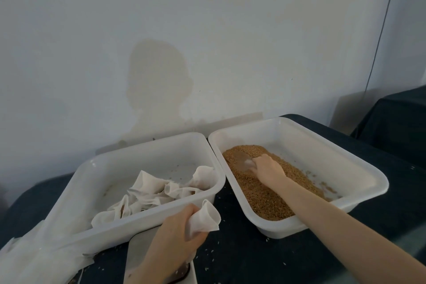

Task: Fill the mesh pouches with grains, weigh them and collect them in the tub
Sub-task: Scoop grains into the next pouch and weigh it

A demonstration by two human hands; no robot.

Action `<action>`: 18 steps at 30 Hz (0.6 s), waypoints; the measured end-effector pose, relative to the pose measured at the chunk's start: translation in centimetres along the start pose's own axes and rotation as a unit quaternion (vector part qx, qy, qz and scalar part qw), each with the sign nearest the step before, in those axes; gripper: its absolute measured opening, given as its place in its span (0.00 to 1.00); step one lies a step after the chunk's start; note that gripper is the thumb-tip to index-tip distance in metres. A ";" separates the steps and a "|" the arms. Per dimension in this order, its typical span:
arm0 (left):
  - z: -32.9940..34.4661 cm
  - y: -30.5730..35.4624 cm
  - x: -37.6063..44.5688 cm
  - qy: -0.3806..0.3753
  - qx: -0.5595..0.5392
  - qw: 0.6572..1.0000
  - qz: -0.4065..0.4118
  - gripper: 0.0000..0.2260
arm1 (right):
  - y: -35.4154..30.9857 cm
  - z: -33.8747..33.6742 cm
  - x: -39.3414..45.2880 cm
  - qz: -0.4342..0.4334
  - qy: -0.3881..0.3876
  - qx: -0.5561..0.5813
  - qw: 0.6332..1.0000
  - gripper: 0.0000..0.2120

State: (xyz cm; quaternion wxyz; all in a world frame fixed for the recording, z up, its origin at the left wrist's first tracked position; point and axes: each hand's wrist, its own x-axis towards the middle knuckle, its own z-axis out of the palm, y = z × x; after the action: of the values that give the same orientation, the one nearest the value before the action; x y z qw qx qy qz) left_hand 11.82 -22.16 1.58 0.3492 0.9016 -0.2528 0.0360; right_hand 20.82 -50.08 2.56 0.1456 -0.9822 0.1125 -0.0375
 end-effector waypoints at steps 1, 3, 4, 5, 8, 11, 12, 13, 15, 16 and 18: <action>0.0 0.0 0.0 -0.002 0.000 1.000 -0.001 0.07 | 0.1 0.0 0.0 -0.002 0.003 0.007 1.000 0.14; -0.2 -0.1 -0.1 -0.003 0.000 1.000 -0.002 0.07 | 0.1 0.1 0.0 -0.010 0.015 0.024 1.000 0.15; -0.4 -0.2 -0.1 -0.002 -0.001 1.000 -0.002 0.06 | 0.1 0.0 0.0 -0.015 0.021 0.037 0.999 0.16; -0.5 -0.2 -0.1 -0.001 -0.001 1.000 -0.002 0.06 | 0.1 0.0 0.1 -0.019 0.028 0.050 0.998 0.17; -0.9 -0.3 0.0 0.007 0.001 1.000 0.000 0.06 | 0.1 -0.2 0.1 -0.022 0.057 0.057 0.996 0.18; -1.1 -0.5 -0.2 0.010 0.005 1.000 -0.004 0.08 | 0.1 -0.4 0.1 -0.028 0.105 0.045 0.993 0.20; -1.2 -0.5 -0.3 0.011 0.005 1.000 -0.005 0.08 | 0.1 -0.5 0.0 -0.033 0.120 0.044 0.991 0.20; -1.3 -0.5 -0.4 0.013 0.001 1.000 -0.004 0.08 | 0.0 -0.6 -0.1 -0.039 0.132 0.043 0.990 0.19; -1.6 -0.3 -0.6 0.022 -0.010 1.000 0.001 0.07 | -0.1 -0.9 -0.3 -0.057 0.143 0.043 0.987 0.18; -1.8 -0.2 -0.8 0.027 -0.011 1.000 0.002 0.07 | -0.1 -1.1 -0.4 -0.068 0.143 0.045 0.986 0.18; -2.3 -0.1 -1.0 0.038 -0.006 0.999 -0.003 0.06 | -0.2 -1.5 -0.8 -0.089 0.141 0.063 0.984 0.17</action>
State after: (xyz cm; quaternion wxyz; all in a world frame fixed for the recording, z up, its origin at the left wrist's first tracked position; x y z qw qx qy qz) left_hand 11.26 -20.14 3.02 0.3646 0.8981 -0.2366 0.0676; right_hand 19.97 -50.15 4.03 0.1862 -0.9621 0.0414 -0.1951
